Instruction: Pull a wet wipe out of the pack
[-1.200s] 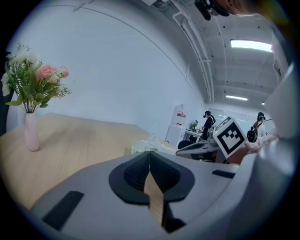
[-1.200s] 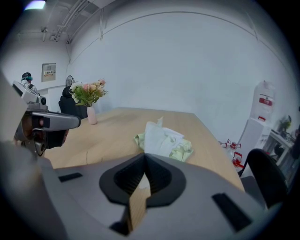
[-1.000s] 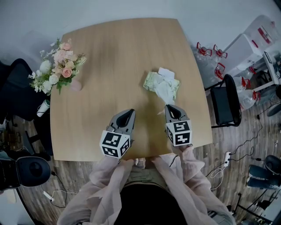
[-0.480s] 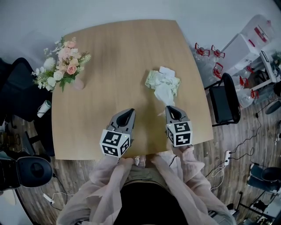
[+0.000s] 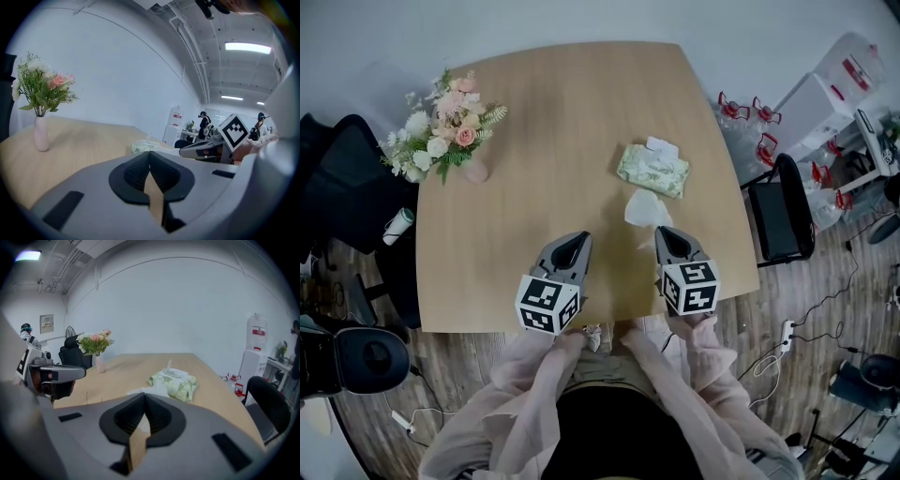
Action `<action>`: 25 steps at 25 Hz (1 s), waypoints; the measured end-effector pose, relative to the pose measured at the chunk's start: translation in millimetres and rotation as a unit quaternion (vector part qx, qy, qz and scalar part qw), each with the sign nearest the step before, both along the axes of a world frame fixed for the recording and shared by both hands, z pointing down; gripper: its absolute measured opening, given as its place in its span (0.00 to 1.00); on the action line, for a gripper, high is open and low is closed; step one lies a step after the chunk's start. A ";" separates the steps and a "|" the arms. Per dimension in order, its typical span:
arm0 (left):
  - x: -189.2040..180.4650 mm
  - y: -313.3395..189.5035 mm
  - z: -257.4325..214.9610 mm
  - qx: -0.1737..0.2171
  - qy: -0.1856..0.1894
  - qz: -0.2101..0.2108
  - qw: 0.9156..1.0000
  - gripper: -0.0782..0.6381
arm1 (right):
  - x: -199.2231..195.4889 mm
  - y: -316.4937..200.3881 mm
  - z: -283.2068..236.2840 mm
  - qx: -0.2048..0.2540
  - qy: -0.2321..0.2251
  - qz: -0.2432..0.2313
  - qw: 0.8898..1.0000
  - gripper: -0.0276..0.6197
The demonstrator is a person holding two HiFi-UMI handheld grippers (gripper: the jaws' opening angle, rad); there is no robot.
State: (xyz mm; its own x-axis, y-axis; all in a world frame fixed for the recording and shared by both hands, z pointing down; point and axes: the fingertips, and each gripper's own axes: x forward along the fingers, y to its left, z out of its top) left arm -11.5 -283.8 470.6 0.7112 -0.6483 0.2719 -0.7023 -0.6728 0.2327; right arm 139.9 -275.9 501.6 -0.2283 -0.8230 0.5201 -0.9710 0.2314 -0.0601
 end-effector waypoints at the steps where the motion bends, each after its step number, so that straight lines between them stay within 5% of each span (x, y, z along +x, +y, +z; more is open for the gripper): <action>1: -1.3 1.7 -0.5 0.000 0.000 0.000 1.000 0.13 | -2.4 2.3 -3.4 0.004 -0.004 -0.001 1.000 0.06; 14: -22.0 10.0 -16.7 0.020 -0.002 -0.011 1.000 0.13 | -13.5 21.3 -39.9 0.040 -0.112 0.014 0.993 0.06; 25: -24.3 18.6 -21.4 0.021 -0.002 -0.002 1.000 0.13 | -20.7 21.5 -54.8 0.067 -0.101 -0.004 0.993 0.06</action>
